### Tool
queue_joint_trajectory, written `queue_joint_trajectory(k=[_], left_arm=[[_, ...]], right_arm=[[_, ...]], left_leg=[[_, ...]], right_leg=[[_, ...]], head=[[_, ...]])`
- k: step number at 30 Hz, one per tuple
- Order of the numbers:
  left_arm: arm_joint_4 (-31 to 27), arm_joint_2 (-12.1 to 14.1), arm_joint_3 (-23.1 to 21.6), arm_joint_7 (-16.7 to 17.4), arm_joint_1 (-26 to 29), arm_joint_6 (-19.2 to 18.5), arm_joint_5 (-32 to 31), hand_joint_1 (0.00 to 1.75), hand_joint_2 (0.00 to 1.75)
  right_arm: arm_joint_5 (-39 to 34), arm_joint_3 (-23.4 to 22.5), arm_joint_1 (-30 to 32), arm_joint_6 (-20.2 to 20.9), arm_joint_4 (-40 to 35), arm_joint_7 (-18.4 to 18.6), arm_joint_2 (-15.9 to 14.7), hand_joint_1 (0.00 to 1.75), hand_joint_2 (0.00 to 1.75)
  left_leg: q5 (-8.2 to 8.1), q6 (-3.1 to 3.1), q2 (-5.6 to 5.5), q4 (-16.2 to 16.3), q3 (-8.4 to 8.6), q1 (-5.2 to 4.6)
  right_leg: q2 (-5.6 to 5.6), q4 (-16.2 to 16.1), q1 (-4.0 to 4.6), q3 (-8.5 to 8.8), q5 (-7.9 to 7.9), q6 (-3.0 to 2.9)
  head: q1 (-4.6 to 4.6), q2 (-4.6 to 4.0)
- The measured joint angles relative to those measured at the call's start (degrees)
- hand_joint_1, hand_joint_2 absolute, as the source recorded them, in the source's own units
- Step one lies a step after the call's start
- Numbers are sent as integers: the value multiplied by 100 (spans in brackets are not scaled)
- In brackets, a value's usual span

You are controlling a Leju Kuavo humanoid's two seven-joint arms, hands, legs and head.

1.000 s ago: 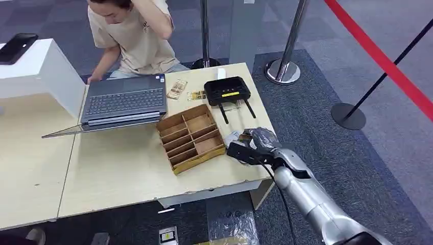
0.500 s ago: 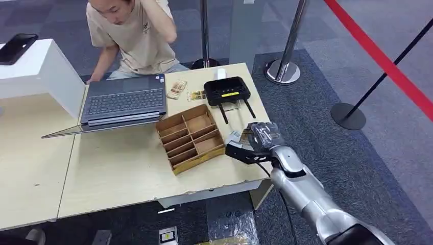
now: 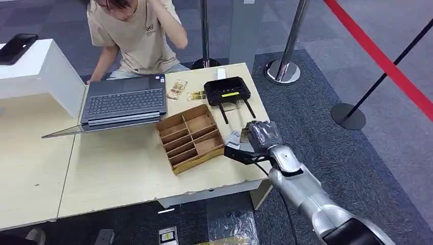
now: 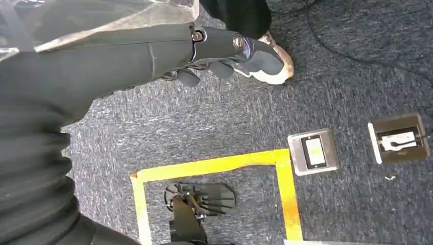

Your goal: Pass the card to the sensor for recognition and then transmit it.

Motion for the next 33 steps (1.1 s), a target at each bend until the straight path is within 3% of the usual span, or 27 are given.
queue_joint_trajectory(k=[33], left_arm=[[-2, -28, -2, -11, 17, 20, 26, 0, 175]], right_arm=[[-354, -107, -33, 172, 90, -190, 63, 175, 175]], left_leg=[[1, 0, 9, 0, 19, -2]], right_leg=[[2, 0, -1, 18, 1, 0]], head=[[0, 0]])
